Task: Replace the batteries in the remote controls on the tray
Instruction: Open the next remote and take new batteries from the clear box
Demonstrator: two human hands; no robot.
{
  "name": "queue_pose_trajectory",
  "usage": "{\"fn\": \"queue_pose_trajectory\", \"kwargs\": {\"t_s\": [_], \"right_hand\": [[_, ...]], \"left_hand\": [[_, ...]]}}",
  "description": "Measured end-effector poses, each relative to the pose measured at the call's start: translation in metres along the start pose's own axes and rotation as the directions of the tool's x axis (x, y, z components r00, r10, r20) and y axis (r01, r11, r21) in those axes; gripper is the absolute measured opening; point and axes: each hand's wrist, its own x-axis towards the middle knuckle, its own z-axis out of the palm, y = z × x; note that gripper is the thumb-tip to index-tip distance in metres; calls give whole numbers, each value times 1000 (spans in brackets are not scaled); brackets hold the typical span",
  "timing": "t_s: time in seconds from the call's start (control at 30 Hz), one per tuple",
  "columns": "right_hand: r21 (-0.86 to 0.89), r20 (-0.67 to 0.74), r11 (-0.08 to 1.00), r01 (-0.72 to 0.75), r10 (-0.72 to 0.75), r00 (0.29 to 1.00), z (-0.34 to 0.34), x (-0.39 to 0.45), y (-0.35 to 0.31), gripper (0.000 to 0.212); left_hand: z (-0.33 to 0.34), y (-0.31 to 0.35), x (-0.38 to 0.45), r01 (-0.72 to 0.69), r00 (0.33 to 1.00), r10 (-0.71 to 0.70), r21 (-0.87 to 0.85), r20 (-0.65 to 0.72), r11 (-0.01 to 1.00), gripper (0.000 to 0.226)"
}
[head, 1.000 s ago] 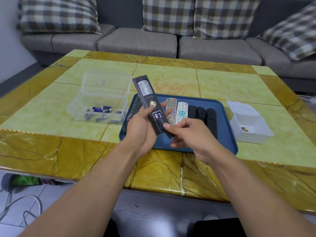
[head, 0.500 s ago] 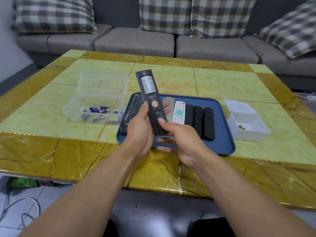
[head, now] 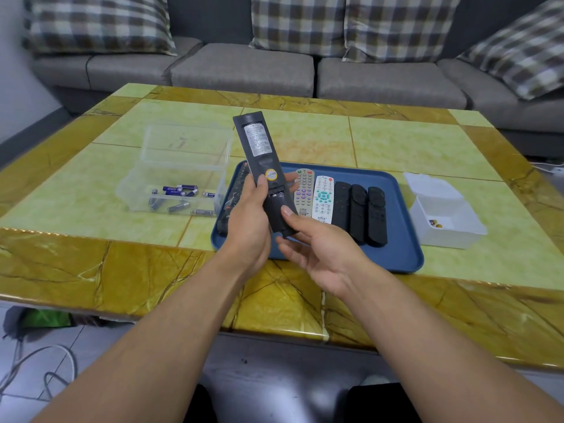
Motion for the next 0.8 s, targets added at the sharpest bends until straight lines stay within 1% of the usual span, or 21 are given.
{"fn": "queue_pose_trajectory", "kwargs": {"t_s": [0.1, 0.23, 0.37, 0.53, 0.6, 0.67, 0.7, 0.77, 0.8], "right_hand": [[-129, -94, 991, 31, -43, 995, 0, 3, 3, 26], [-174, -144, 984, 33, -58, 988, 0, 5, 4, 43], [-255, -177, 966, 39, -86, 980, 1, 7, 7, 47], [-284, -229, 957, 59, -128, 965, 9, 12, 12, 51], [-375, -226, 924, 75, -170, 959, 10, 12, 10, 54], [-496, -175, 862, 108, -220, 960, 9, 15, 10, 56], [-583, -145, 798, 149, -283, 948, 8, 18, 10, 56], [-796, -64, 560, 230, -456, 888, 3, 24, 12, 54], [-841, 7, 464, 277, -502, 865, 4, 25, 13, 52]], "left_hand": [[1, -4, -1, -3, 1000, 3, -5, 24, 1000, 31], [-2, -8, 0, 2, 1000, -2, 9, 16, 1000, 34], [-5, -8, 0, -4, 999, 2, 52, 37, 999, 29], [-11, -8, -2, 29, 999, -32, 63, 40, 998, 32], [-12, -8, -2, 69, 998, -70, 75, 9, 995, 36], [-13, -8, 0, 103, 993, -98, 76, -65, 992, 31], [-16, -8, 3, 104, 990, -95, 81, -106, 991, 24], [-22, -10, 10, 116, 979, -100, 87, -176, 989, 13], [-26, -10, 14, 124, 974, -101, 106, -204, 987, 10]]}}
